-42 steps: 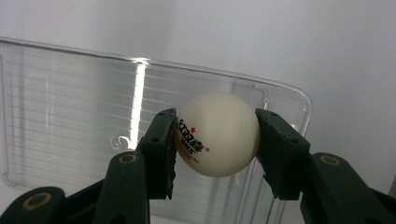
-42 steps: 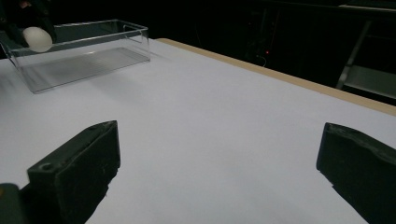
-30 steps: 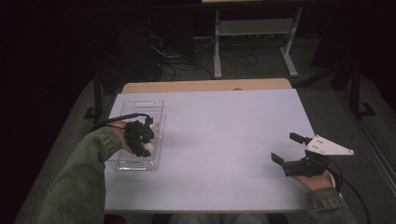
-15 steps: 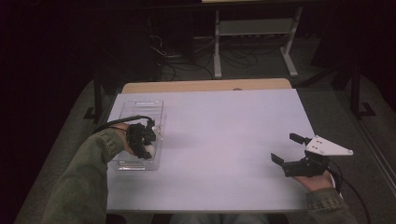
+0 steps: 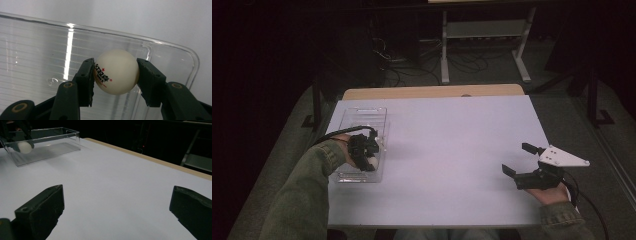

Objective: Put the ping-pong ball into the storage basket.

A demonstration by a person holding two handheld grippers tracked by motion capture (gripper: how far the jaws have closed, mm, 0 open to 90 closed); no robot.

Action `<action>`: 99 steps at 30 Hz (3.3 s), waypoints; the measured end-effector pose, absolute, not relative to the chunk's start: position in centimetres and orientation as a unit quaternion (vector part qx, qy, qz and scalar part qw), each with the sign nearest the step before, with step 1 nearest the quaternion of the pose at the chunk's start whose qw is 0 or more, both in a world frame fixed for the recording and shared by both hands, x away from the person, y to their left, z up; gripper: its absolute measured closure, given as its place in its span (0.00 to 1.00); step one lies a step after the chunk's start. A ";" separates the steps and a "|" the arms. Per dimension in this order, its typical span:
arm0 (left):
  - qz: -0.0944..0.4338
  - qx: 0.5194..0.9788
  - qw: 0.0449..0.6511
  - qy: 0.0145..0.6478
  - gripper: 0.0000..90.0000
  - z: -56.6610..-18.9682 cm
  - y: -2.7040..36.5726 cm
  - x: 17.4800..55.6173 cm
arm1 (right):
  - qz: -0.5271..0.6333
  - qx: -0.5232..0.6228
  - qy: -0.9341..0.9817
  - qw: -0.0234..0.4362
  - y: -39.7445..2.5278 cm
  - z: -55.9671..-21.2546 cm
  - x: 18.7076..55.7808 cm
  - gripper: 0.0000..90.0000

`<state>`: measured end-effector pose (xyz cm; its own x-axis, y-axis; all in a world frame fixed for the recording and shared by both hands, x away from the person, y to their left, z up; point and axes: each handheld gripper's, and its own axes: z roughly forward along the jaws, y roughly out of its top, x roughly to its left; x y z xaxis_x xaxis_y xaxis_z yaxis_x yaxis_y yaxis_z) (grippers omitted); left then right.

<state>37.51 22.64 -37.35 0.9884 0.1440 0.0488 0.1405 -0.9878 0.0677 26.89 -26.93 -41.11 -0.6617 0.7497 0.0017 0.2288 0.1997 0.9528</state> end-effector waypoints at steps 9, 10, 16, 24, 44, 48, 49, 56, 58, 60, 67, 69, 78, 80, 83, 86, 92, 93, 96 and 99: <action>0.027 0.996 0.037 0.077 0.56 -37.4 22.6 37.7 | 0.537 0.334 0.736 0.241 -26.9 -41.1 26.9 0.00; 0.028 0.996 0.036 0.078 0.56 -37.4 22.6 37.8 | 0.537 0.334 0.736 0.241 -26.9 -41.1 26.9 0.00; 0.029 0.995 0.039 0.087 0.53 -37.2 22.8 37.9 | 0.537 0.331 0.737 0.241 -26.9 -41.1 26.9 0.00; 0.037 0.994 0.041 0.098 0.45 -37.1 22.9 37.9 | 0.537 0.332 0.737 0.241 -26.9 -41.1 26.9 0.00; 0.065 0.985 0.068 0.147 0.17 -35.6 24.0 38.0 | 0.538 0.330 0.737 0.242 -26.8 -41.0 26.8 0.00; 0.076 0.981 0.067 0.163 0.09 -35.6 24.2 38.0 | 0.537 0.331 0.737 0.243 -26.8 -41.0 26.8 0.00; 0.078 0.981 0.067 0.165 0.06 -35.6 24.3 38.0 | 0.537 0.331 0.737 0.243 -26.8 -41.0 26.8 0.00; 0.090 0.975 0.082 0.188 0.00 -35.3 24.6 38.1 | 0.538 0.331 0.736 0.244 -26.8 -41.0 26.8 0.00; 0.093 0.972 0.092 0.193 0.00 -35.1 24.8 38.1 | 0.538 0.331 0.736 0.244 -26.8 -41.0 26.8 0.00; 0.095 0.970 0.103 0.200 0.00 -35.0 25.1 38.1 | 0.538 0.331 0.736 0.244 -26.8 -41.0 26.8 0.00; 0.100 0.963 0.132 0.211 0.00 -34.8 25.8 37.6 | 0.537 0.331 0.736 0.244 -26.8 -41.0 26.8 0.00; 0.099 0.961 0.139 0.217 0.00 -34.9 26.1 37.5 | 0.537 0.331 0.736 0.244 -26.8 -41.0 26.8 0.00; 0.106 0.947 0.180 0.244 0.00 -35.1 27.3 37.0 | 0.537 0.332 0.736 0.243 -26.8 -41.0 26.8 0.00; 0.112 0.942 0.194 0.249 0.00 -34.9 27.6 36.9 | 0.537 0.331 0.736 0.244 -26.8 -41.0 26.8 0.00; 0.125 0.935 0.209 0.257 0.00 -34.6 28.0 36.7 | 0.538 0.331 0.736 0.243 -26.8 -41.0 26.8 0.00; 0.140 0.930 0.218 0.261 0.00 -34.4 28.2 36.4 | 0.537 0.331 0.737 0.243 -26.8 -41.0 26.8 0.00; 0.163 0.916 0.250 0.270 0.00 -34.4 28.3 36.0 | 0.537 0.331 0.737 0.243 -26.7 -41.0 26.8 0.00; 0.166 0.914 0.254 0.269 0.00 -34.4 28.3 35.9 | 0.537 0.331 0.737 0.244 -26.7 -41.0 26.8 0.00; 0.176 0.911 0.257 0.272 0.00 -34.5 28.2 35.6 | 0.537 0.331 0.736 0.243 -26.8 -41.0 26.8 0.00; 0.184 0.906 0.265 0.276 0.00 -34.4 28.3 35.3 | 0.538 0.332 0.736 0.243 -26.8 -41.0 26.8 0.00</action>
